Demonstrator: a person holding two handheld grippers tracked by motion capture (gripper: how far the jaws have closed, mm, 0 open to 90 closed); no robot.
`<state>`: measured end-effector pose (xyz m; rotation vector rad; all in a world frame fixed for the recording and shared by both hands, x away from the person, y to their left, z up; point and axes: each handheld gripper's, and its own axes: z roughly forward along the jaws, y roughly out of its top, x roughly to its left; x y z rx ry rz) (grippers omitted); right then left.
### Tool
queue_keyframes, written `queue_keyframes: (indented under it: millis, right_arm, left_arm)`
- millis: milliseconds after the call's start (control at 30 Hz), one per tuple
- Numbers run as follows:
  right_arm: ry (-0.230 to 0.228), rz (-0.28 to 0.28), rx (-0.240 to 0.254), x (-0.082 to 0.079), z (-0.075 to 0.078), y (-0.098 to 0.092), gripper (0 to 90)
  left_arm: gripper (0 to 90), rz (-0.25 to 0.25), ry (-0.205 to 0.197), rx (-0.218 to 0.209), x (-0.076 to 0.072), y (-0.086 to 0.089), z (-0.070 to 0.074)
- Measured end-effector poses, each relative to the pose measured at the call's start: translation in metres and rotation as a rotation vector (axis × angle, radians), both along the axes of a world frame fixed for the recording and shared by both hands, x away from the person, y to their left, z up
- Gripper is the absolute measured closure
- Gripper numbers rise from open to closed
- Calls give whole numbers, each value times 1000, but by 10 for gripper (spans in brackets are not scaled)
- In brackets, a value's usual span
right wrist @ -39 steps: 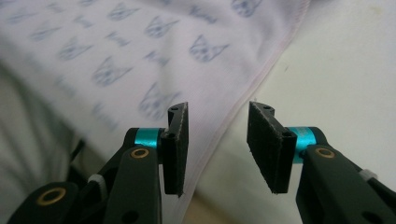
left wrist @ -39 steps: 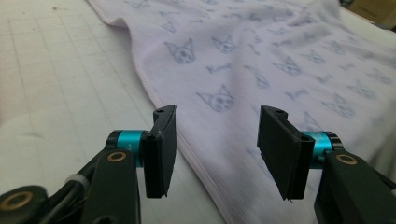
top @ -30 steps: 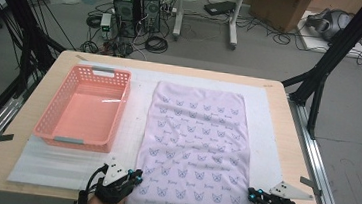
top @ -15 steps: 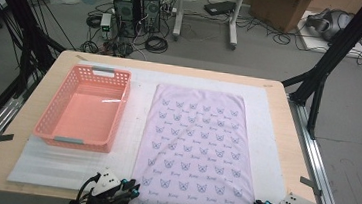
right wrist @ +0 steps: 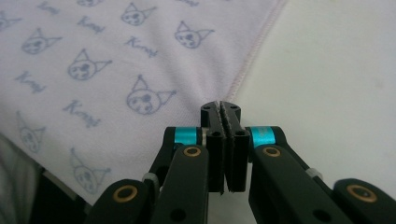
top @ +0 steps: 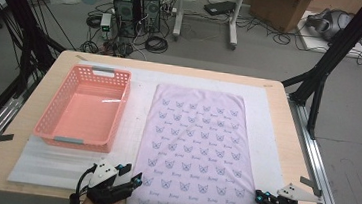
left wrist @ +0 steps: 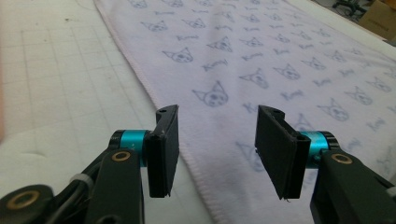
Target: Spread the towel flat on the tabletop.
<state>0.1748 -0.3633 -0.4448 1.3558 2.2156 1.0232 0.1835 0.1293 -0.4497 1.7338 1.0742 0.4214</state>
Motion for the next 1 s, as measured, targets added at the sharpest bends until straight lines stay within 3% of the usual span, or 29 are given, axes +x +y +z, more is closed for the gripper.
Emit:
queue_keyframes:
  millis: [133, 200, 467, 567, 733, 867, 1000]
  right_arm:
    - [-3, 7, 22, -3, -1, -5, 853]
    - [-23, 2, 32, -3, 0, -3, 666]
    - [-75, -48, 82, 8, 5, -7, 493]
    - [-99, -48, 85, 12, 7, -8, 440]
    - [-171, 4, 80, 19, 15, -5, 318]
    - [-237, 55, 40, 28, 19, -3, 283]
    - [-322, 87, 7, 39, 22, 3, 268]
  left_arm:
    - [494, 7, 5, 2, 3, 2, -1]
    - [494, 12, 8, 2, 7, 1, -1]
    - [496, 9, 15, 4, 24, -6, -1]
    - [456, -21, -24, 1, 27, -7, 2]
    - [193, -49, -98, -37, 36, -7, 12]
    - [181, -101, -141, -65, 45, -7, 18]
    - [232, -163, -139, -122, 56, -7, 25]
